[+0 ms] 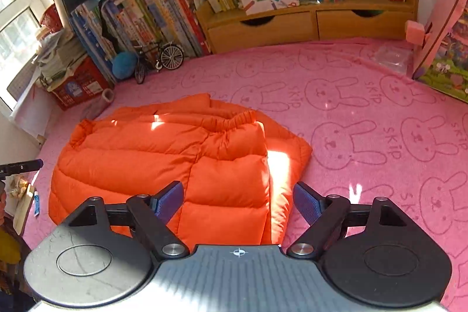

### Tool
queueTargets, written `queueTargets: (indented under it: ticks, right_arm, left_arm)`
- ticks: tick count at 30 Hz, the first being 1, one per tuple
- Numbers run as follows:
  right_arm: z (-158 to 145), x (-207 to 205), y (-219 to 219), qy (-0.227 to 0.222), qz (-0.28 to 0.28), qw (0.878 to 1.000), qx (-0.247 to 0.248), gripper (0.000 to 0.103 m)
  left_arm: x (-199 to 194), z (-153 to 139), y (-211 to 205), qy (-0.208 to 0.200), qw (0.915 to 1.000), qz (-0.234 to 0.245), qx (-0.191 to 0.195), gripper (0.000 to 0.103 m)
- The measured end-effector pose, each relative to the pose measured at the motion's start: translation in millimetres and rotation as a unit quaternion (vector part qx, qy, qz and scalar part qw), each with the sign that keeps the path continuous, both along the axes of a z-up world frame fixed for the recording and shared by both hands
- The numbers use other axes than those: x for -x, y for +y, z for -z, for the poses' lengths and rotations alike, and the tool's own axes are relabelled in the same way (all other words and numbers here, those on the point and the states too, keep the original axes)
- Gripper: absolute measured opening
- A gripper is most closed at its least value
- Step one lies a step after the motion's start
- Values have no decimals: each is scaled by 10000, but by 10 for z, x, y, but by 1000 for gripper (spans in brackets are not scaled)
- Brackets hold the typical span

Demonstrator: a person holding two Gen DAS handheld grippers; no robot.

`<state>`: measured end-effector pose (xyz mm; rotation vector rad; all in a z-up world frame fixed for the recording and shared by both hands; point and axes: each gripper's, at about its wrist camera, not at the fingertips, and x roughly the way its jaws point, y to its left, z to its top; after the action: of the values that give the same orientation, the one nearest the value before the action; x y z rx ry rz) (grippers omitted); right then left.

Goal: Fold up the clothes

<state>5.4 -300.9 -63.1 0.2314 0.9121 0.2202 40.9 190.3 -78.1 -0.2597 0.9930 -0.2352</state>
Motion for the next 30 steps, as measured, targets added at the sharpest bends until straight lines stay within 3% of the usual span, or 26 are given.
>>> queueTargets:
  ticks: [4, 5, 6, 7, 9, 11, 15, 17, 19, 21, 23, 26, 28, 30]
  right_arm:
    - [261, -542, 319, -219, 26, 9997, 144, 93]
    - [339, -639, 391, -188, -22, 9996, 194, 93]
    - [389, -699, 446, -153, -46, 9996, 243, 85]
    - [419, -723, 519, -146, -45, 9993, 355, 59]
    - [401, -714, 608, -283, -4, 9977, 617, 21]
    - [284, -636, 594, -565, 47, 9958, 720, 17]
    - [81, -576, 413, -824, 321, 9946, 536, 16]
    - [39, -579, 390, -945, 356, 9934, 552, 16]
    - [26, -596, 416, -1033, 344, 9919, 660, 17]
    - [66, -622, 468, -1024, 328, 9907, 833, 17]
    - [149, -660, 507, -916, 370, 9903, 982, 18]
    - [289, -699, 528, -802, 493, 9904, 1016, 18]
    - [348, -718, 535, -777, 585, 9903, 990, 18]
    - [382, -748, 547, -786, 664, 9898, 985, 18]
  left_arm:
    - [-424, 133, -181, -224, 9996, -8, -156, 83]
    - [-531, 166, -226, -280, 9994, -10, -195, 70]
    - [-637, 200, -271, -335, 9992, -12, -234, 37]
    - [-743, 233, -316, -391, 9989, -14, -273, 27]
    - [-674, 203, -312, -566, 9980, -133, -230, 22]
    - [-575, 75, -290, -814, 9964, -204, -119, 19]
    - [-528, -112, -270, -1103, 9934, -309, -78, 18]
    - [-578, -111, -268, -1056, 9935, -391, -180, 20]
    - [-647, -72, -249, -852, 9938, -635, -327, 30]
    - [-672, -76, -222, -653, 9906, -1024, -624, 46]
    - [-631, -152, -231, -712, 9857, -1243, -882, 51]
    - [-404, -410, -442, -1450, 9836, -726, -789, 53]
    - [-244, -564, -749, -1916, 9784, 118, -770, 59]
    - [-178, -532, -1077, -2004, 9728, 844, -800, 67]
